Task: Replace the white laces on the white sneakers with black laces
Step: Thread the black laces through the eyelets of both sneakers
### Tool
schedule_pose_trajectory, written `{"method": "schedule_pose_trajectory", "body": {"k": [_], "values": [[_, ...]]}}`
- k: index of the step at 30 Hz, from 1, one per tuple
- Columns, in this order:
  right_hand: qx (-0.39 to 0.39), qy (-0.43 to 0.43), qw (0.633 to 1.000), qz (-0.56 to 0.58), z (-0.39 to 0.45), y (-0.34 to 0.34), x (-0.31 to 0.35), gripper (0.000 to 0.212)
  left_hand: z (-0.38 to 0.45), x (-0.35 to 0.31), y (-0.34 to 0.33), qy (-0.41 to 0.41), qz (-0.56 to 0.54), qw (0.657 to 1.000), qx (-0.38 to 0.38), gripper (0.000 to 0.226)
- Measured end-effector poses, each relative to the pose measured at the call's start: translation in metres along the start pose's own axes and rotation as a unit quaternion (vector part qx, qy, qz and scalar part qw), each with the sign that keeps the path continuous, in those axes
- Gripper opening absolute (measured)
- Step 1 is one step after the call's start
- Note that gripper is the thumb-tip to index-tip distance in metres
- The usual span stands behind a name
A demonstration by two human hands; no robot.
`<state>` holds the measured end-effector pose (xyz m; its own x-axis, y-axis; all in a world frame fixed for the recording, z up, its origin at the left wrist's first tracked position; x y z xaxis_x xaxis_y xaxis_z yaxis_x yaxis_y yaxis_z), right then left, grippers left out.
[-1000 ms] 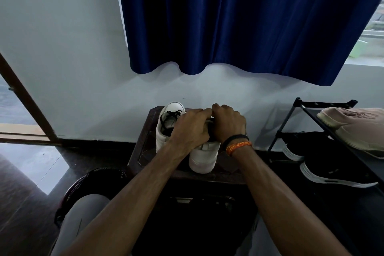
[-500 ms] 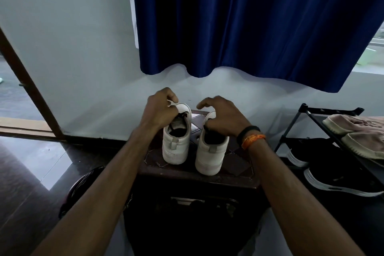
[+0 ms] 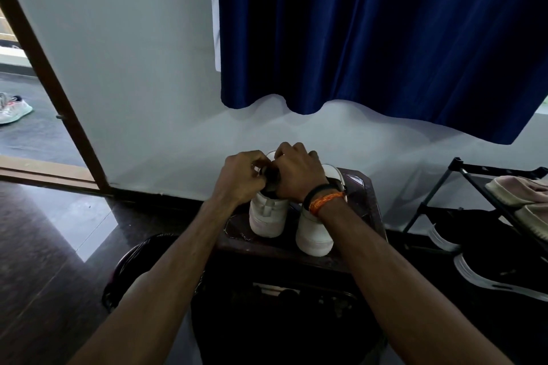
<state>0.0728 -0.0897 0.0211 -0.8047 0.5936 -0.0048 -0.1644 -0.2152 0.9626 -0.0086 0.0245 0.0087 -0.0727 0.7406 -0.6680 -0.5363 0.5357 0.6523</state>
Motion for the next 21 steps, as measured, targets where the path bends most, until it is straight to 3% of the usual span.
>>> {"method": "schedule_pose_trajectory", "body": {"k": [5, 9, 15, 21], "values": [[-0.068, 0.005, 0.996, 0.055, -0.004, 0.005, -0.003, 0.02, -0.004, 0.002, -0.001, -0.004, -0.003, 1.0, -0.007, 0.031], [-0.109, -0.045, 0.987, 0.109, -0.009, 0.005, -0.01, 0.011, -0.004, 0.001, 0.0, -0.001, -0.003, 1.0, -0.003, 0.028], [-0.105, -0.147, 0.965, 0.189, -0.006, 0.004, -0.012, 0.009, 0.0, 0.001, 0.001, -0.007, 0.033, 0.999, 0.015, 0.033], [-0.063, -0.177, 0.965, 0.182, -0.001, 0.009, -0.008, 0.026, 0.009, -0.015, -0.008, -0.041, 0.139, 0.989, 0.013, 0.028]]}}
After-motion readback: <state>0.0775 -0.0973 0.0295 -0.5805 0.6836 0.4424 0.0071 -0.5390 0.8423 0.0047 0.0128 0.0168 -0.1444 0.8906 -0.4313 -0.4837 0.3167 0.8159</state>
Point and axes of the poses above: each hand's wrist, its own z-axis towards the middle knuckle, its own y-axis out of the back of the hand, x = y × z, the point moved 2 cm from there along z, towards the middle knuckle, and after that the axes turned 3 degrees about -x, right-handed, at the moved point
